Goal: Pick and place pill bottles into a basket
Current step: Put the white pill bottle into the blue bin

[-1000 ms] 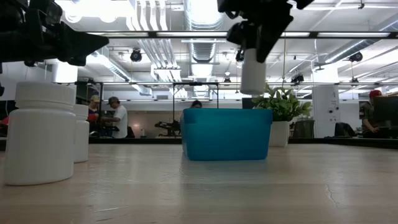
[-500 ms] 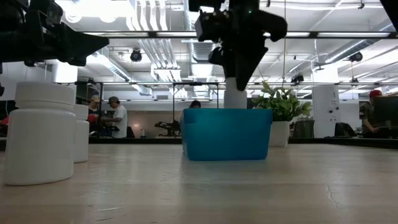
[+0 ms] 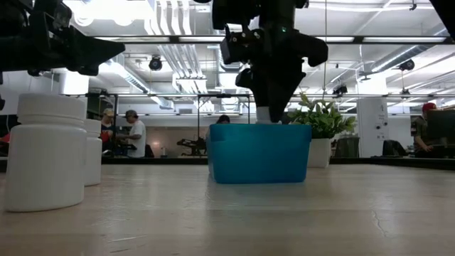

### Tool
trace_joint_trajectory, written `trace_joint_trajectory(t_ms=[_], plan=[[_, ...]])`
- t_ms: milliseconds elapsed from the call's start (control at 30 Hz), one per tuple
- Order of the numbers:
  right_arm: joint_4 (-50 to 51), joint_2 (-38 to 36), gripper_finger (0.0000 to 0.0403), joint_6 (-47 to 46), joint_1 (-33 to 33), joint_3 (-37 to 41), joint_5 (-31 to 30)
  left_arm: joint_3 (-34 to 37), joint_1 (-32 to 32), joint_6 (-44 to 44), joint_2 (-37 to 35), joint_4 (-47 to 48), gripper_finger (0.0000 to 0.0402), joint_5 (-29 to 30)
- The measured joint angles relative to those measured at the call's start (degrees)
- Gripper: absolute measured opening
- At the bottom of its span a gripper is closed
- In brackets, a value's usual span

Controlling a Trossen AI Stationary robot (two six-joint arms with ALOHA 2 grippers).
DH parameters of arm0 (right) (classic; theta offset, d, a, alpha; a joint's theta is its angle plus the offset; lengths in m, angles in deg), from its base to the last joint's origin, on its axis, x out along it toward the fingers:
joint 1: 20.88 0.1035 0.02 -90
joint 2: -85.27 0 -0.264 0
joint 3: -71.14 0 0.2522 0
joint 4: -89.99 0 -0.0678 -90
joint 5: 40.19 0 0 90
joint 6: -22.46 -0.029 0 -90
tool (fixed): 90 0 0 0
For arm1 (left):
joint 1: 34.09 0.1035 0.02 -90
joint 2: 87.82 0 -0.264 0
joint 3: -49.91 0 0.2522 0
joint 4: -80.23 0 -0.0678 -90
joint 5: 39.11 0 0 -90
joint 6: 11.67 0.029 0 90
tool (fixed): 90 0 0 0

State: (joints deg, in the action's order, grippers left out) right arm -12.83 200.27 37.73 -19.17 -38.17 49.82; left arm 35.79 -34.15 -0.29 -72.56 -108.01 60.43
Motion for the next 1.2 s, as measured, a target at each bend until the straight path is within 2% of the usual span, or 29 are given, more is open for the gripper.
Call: trace_joint_trajectory(t_ms=[333,733,967,1200], plan=[[-3.13,0.19,0.0145,1.05,-0.33,3.58,-0.01,0.00,-0.02,0.04,0.19,0.02,0.0000,0.02],[-4.11,0.17,0.0146,1.21,-0.48,3.98,-0.07,0.00,-0.02,0.10,0.37,0.02,0.0000,0.35],[-3.82,0.17,0.0204,0.59,-0.59,4.11,-0.20,0.00,-0.02,0.09,0.46,0.02,0.0000,0.35],[-3.76,0.17,0.0206,0.39,-0.61,4.13,-0.20,0.00,0.00,0.09,0.46,0.02,0.0000,0.35]])
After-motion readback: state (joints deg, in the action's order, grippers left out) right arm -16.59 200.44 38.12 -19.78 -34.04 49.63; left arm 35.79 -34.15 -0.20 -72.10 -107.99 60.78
